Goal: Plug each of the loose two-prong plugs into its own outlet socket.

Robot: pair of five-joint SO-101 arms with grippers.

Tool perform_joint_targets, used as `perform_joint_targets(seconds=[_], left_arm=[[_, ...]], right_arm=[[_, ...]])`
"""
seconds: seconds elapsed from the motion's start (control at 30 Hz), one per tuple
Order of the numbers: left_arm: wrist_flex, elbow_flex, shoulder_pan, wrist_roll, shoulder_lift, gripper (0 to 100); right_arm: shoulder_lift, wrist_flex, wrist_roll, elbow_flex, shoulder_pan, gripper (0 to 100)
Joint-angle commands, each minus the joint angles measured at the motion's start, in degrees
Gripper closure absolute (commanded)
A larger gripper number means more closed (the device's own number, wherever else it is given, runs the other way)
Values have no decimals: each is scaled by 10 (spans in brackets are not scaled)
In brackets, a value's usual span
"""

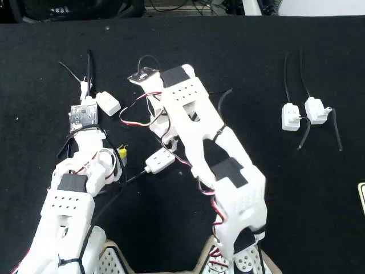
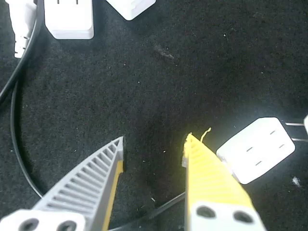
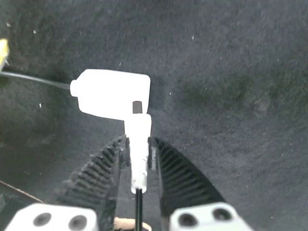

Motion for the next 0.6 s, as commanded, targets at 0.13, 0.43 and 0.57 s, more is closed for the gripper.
perform_joint_targets(seconds=[0.13, 0.43, 0.57], left_arm=[[-9, -5, 0, 7, -8, 798], [-9, -5, 0, 7, -8, 798], [-9, -5, 0, 7, -8, 798]], right_arm=[[20, 18, 0, -39, 7, 988], [19, 21, 0, -35, -1, 988], [19, 21, 4, -21, -18, 988]])
